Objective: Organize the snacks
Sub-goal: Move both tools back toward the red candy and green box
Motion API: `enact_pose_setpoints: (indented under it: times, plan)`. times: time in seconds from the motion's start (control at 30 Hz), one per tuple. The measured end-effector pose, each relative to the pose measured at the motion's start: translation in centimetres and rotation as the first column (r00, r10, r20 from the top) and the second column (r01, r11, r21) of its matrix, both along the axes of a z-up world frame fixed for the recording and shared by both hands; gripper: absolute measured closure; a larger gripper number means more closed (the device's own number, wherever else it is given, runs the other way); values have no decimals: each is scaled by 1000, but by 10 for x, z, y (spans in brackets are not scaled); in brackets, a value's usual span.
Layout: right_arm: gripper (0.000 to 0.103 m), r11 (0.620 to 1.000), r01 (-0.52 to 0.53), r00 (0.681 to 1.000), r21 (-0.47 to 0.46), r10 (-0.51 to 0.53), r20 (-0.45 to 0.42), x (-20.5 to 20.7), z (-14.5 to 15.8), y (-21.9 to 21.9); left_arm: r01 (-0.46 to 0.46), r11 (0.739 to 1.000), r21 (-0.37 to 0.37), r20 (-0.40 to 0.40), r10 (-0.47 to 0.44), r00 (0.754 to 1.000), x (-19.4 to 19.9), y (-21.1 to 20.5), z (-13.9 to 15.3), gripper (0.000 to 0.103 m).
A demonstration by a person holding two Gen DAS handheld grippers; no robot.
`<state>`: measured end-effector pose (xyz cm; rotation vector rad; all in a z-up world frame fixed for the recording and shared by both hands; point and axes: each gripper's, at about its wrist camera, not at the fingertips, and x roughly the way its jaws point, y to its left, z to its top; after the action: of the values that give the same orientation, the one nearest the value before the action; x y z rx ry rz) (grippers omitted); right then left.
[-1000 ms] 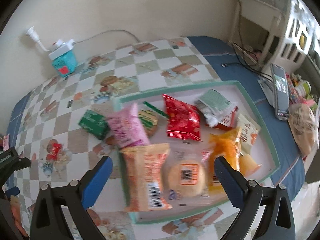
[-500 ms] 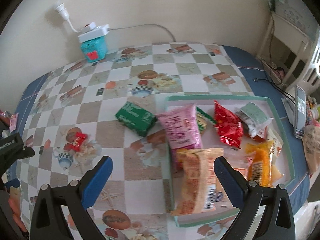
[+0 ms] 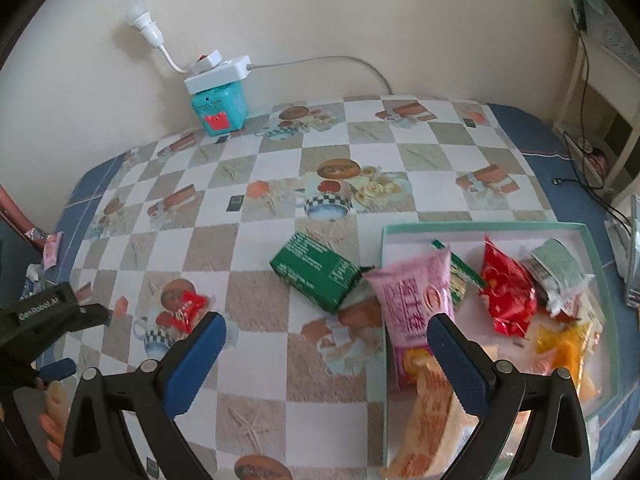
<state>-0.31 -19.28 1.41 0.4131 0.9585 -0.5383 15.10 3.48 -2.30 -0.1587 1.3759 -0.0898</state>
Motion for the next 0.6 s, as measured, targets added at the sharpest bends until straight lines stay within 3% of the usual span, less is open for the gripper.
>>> enact_pose_setpoints:
  times: [0.17, 0.43, 0.6]
  plan:
    - [9, 999, -45, 999, -29, 45, -3, 19, -3, 3, 84, 996, -29, -18, -84, 996, 9, -22, -13, 5]
    - [23, 997, -67, 997, -30, 66, -37, 43, -24, -4, 252, 968, 13, -16, -251, 968, 8, -59, -28, 5]
    - [24, 996, -83, 996, -11, 83, -38, 51, -35, -14, 317, 948, 13, -14, -317, 948, 8, -78, -34, 15]
